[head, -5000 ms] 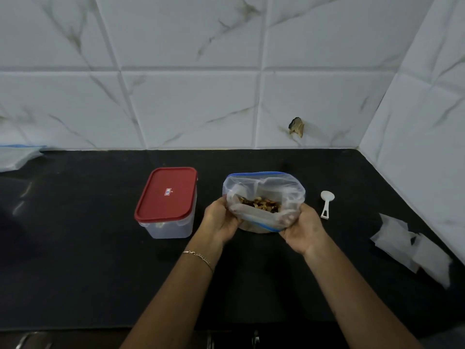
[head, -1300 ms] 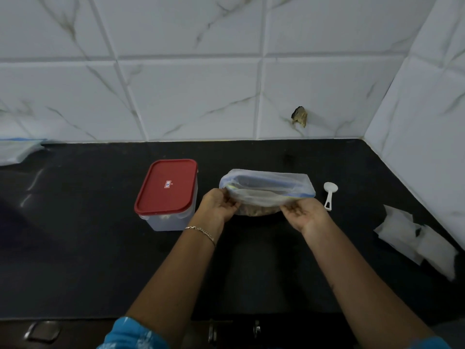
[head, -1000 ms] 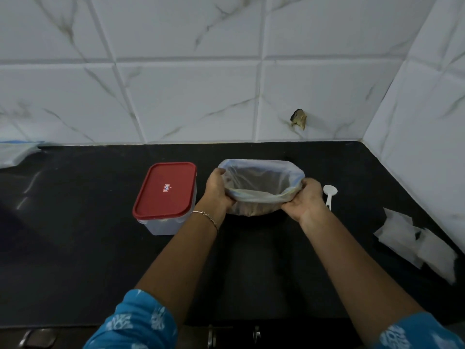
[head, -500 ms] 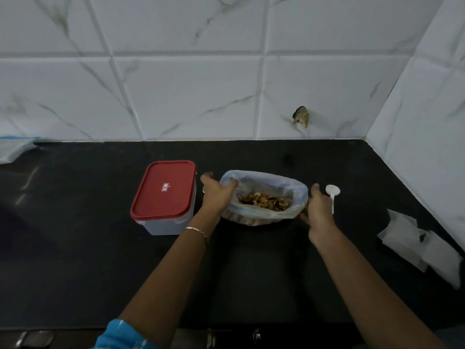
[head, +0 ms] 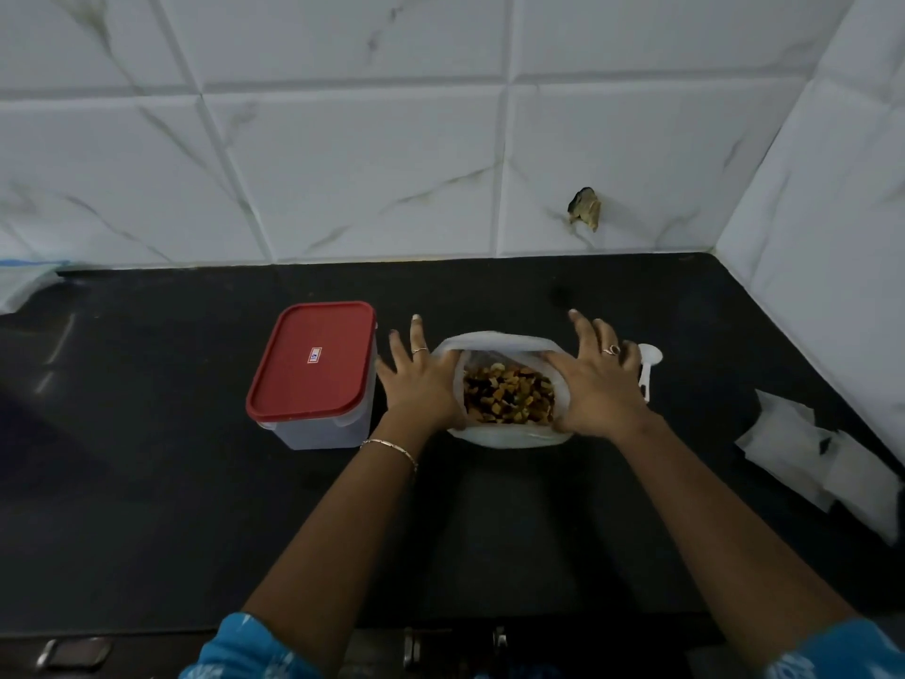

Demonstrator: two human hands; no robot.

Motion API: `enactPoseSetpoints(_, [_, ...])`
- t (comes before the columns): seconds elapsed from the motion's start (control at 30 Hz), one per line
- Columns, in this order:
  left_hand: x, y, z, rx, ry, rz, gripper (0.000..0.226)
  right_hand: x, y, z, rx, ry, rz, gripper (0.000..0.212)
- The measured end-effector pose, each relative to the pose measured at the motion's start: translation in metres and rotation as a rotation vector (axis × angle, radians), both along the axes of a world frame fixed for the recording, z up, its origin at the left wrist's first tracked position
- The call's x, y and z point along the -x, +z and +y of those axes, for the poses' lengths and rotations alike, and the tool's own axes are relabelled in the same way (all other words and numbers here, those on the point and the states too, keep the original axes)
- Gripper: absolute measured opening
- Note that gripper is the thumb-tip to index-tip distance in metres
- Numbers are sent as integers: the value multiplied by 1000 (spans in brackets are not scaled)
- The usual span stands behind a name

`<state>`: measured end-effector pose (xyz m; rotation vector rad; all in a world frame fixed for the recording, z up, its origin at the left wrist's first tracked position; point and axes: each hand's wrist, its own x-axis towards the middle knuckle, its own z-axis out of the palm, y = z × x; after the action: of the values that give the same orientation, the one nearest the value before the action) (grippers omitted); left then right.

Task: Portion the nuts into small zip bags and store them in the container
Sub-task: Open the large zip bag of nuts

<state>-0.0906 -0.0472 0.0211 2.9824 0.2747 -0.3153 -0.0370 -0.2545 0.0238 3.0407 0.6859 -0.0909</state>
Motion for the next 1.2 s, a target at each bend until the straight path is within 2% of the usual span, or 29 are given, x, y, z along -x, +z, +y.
enactPoseSetpoints(0.1, [-5, -1, 2, 3, -17, 68, 116, -6, 2, 1, 94, -56, 47, 110])
enactPoseSetpoints(0.3, [-17, 0, 2, 14, -28, 217, 117, -17, 3, 4, 241, -112, 138, 121])
enactPoseSetpoints(0.37, [-20, 2, 6, 20, -29, 250, 112, -19, 6, 5, 285, -112, 134, 114])
enactPoseSetpoints(0.43, [-19, 0, 11, 60, -33, 249, 104, -18, 7, 4, 302, -111, 112, 95])
enactPoseSetpoints(0.53, [-14, -6, 15, 146, 5, 166, 79, -13, 5, 1, 243, -61, 80, 67])
enactPoseSetpoints(0.63, [-8, -9, 10, 144, 61, 52, 58, -6, 1, 3, 194, -15, 101, 62])
enactPoseSetpoints(0.7, [-6, -10, 7, 99, 77, 13, 58, -4, -3, 1, 192, -39, 117, 56])
enactPoseSetpoints(0.77, [-5, -11, 5, 43, 42, 23, 68, -4, -6, -4, 185, -98, 114, 52])
enactPoseSetpoints(0.83, [-4, -11, 1, -3, 2, 29, 78, -5, -7, -10, 162, -142, 106, 56])
enactPoseSetpoints(0.9, [-4, -8, -4, -6, -23, -5, 84, -3, -6, -14, 146, -137, 82, 62])
enactPoseSetpoints(0.97, [-5, -3, -9, 40, -37, -79, 81, 1, -4, -17, 107, -81, 42, 57])
enactPoseSetpoints(1.07, [-1, 11, -17, 134, -24, -252, 51, 10, 4, -26, -47, 2, -30, 40])
enactPoseSetpoints(1.2, [-1, 26, -44, 296, -69, -482, 18, 22, 16, -52, -276, -80, -118, 31])
